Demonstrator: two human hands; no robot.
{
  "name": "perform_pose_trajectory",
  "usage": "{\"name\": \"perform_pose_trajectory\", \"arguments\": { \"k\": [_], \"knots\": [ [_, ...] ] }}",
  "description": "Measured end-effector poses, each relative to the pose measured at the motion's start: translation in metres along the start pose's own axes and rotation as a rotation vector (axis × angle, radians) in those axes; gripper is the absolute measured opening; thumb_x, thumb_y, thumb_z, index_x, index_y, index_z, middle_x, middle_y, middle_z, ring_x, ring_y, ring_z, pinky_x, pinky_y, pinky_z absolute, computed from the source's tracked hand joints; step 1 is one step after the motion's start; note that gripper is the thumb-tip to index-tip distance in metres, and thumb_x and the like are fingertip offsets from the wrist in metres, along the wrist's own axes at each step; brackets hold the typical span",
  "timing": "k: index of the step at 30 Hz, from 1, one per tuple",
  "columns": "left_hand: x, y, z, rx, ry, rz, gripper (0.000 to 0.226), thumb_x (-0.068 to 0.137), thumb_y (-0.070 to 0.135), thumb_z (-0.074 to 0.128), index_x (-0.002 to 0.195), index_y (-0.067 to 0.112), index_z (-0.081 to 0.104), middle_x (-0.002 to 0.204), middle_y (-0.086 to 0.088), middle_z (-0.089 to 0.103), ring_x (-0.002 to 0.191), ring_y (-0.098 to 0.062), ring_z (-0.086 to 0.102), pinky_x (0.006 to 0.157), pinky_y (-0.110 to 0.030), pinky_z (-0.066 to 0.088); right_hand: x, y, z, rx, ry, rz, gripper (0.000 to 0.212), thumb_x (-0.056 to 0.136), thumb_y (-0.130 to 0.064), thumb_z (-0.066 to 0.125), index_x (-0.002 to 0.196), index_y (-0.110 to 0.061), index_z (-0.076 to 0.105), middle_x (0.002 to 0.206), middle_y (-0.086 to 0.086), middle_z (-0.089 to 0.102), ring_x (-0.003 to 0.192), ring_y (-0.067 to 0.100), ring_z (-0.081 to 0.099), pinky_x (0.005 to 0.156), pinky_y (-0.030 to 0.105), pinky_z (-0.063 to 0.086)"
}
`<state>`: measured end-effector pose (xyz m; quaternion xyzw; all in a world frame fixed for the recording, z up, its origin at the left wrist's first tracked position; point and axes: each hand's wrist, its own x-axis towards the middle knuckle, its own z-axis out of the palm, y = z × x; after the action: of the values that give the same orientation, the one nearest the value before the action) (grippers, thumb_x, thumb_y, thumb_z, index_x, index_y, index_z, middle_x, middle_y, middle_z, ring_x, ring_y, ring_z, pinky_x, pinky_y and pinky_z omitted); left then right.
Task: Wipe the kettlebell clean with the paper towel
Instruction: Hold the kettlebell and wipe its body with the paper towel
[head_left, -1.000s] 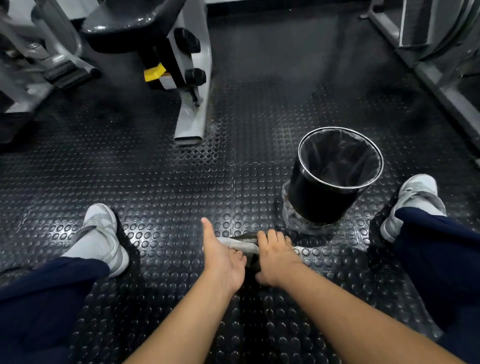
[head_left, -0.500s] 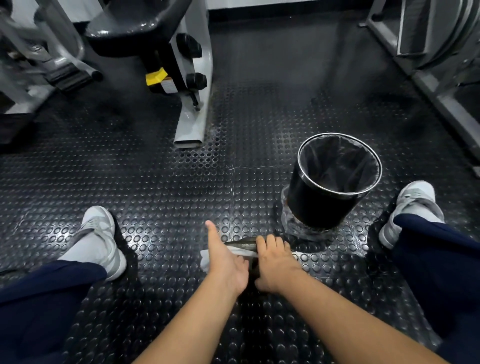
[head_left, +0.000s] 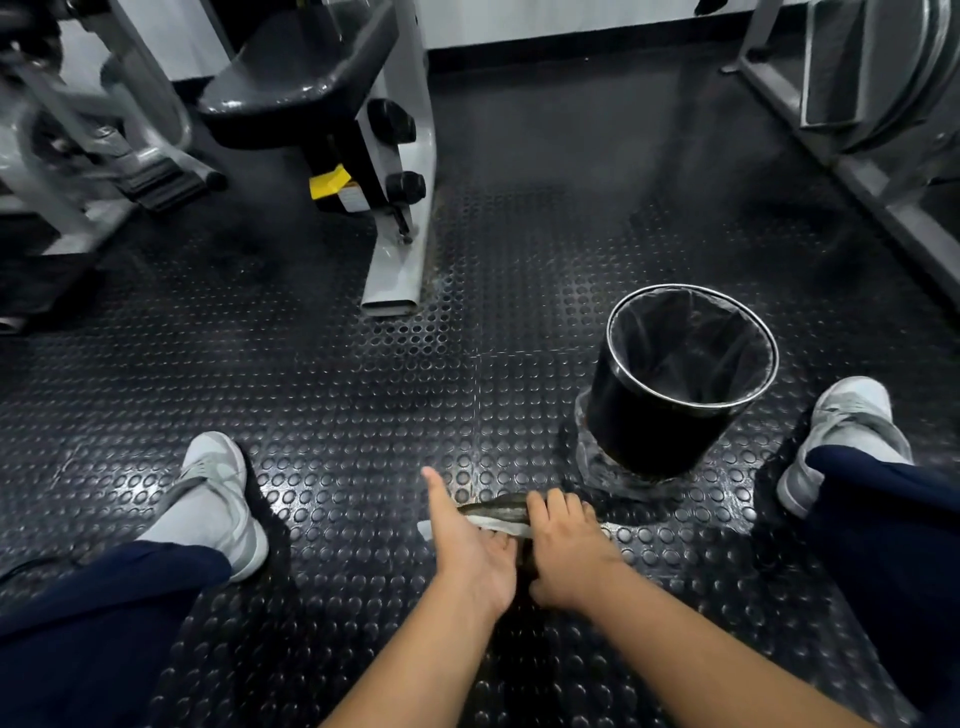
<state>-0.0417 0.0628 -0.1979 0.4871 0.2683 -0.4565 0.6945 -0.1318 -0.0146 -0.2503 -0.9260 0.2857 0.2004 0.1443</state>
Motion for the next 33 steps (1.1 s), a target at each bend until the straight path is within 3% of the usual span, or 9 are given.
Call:
{"name": "perform_pose_trajectory", "arguments": {
  "k": [3,6,11,15,20,22,24,29,33],
  "knots": [
    [0.008,0.011,-0.009,-0.021,0.041,0.037,0.114,0.079,0.092,0.05,0.159,0.011,0.038,0.147,-0.025,0.054,0.135,-0.036,0.054,0.12,-0.046,0.037,0.0,0.0,0.0,0.007,0.009,-0.006,0.116,0.079,-0.044,0.08,0.161,-0.009,0.006,0.145,0.012,0.029,0.136,0.032,0.032,0.125,0.05,0.024],
    [0.003,0.009,-0.008,0.005,0.007,0.04,0.109,0.08,0.091,0.05,0.149,0.006,0.05,0.13,-0.023,0.065,0.116,-0.032,0.064,0.107,-0.043,0.044,-0.001,-0.001,-0.001,0.004,0.0,-0.002,0.117,0.079,-0.045,0.079,0.161,-0.008,0.004,0.146,0.012,0.028,0.137,0.033,0.031,0.125,0.05,0.024],
    [-0.002,-0.001,-0.001,0.049,-0.099,-0.026,0.141,0.056,0.1,0.062,0.162,0.011,0.033,0.157,-0.024,0.046,0.141,-0.032,0.052,0.123,-0.046,0.034,-0.001,0.0,-0.003,-0.003,-0.017,0.001,0.113,0.079,-0.04,0.076,0.161,-0.008,0.005,0.145,0.013,0.029,0.137,0.033,0.032,0.124,0.05,0.024],
    [0.009,0.013,-0.005,0.009,0.044,0.04,0.121,0.069,0.097,0.056,0.154,0.012,0.044,0.129,-0.017,0.066,0.112,-0.03,0.067,0.092,-0.044,0.054,-0.002,0.0,-0.003,-0.011,-0.008,-0.01,0.117,0.079,-0.044,0.079,0.162,-0.008,0.004,0.147,0.014,0.028,0.137,0.033,0.032,0.124,0.049,0.025],
    [0.005,0.011,-0.008,0.002,-0.018,0.002,0.119,0.077,0.095,0.049,0.157,0.008,0.04,0.144,-0.025,0.057,0.125,-0.033,0.061,0.107,-0.042,0.046,-0.001,0.0,-0.002,-0.001,-0.008,-0.011,0.117,0.079,-0.045,0.078,0.162,-0.007,0.004,0.145,0.013,0.028,0.135,0.033,0.032,0.123,0.048,0.026],
    [-0.003,0.006,-0.006,0.038,-0.041,-0.014,0.131,0.073,0.096,0.05,0.166,0.01,0.018,0.167,-0.022,0.028,0.153,-0.033,0.034,0.127,-0.045,0.027,-0.002,0.0,-0.003,-0.013,-0.008,-0.014,0.117,0.079,-0.045,0.078,0.161,-0.007,0.005,0.145,0.013,0.029,0.134,0.033,0.033,0.121,0.048,0.028],
    [-0.003,0.003,-0.007,0.038,-0.056,-0.006,0.135,0.072,0.097,0.051,0.167,0.011,0.009,0.171,-0.02,0.016,0.159,-0.031,0.019,0.13,-0.047,0.017,-0.002,0.0,-0.003,-0.021,-0.004,-0.016,0.116,0.079,-0.044,0.077,0.162,-0.007,0.004,0.145,0.014,0.029,0.135,0.034,0.033,0.122,0.049,0.027],
    [0.01,0.012,-0.013,0.053,-0.01,0.051,0.109,0.079,0.095,0.043,0.148,0.012,0.054,0.135,-0.021,0.066,0.128,-0.033,0.062,0.118,-0.045,0.041,-0.003,0.0,-0.003,-0.004,-0.012,-0.018,0.117,0.08,-0.043,0.077,0.163,-0.009,0.002,0.147,0.012,0.027,0.137,0.034,0.031,0.125,0.049,0.023],
    [0.0,0.008,-0.013,0.023,-0.072,-0.011,0.124,0.076,0.094,0.051,0.16,0.005,0.034,0.153,-0.027,0.049,0.143,-0.037,0.048,0.124,-0.048,0.033,-0.002,0.001,-0.002,-0.002,-0.017,-0.012,0.117,0.08,-0.045,0.076,0.163,-0.009,0.001,0.146,0.013,0.027,0.136,0.034,0.031,0.124,0.049,0.023]
  ]
}}
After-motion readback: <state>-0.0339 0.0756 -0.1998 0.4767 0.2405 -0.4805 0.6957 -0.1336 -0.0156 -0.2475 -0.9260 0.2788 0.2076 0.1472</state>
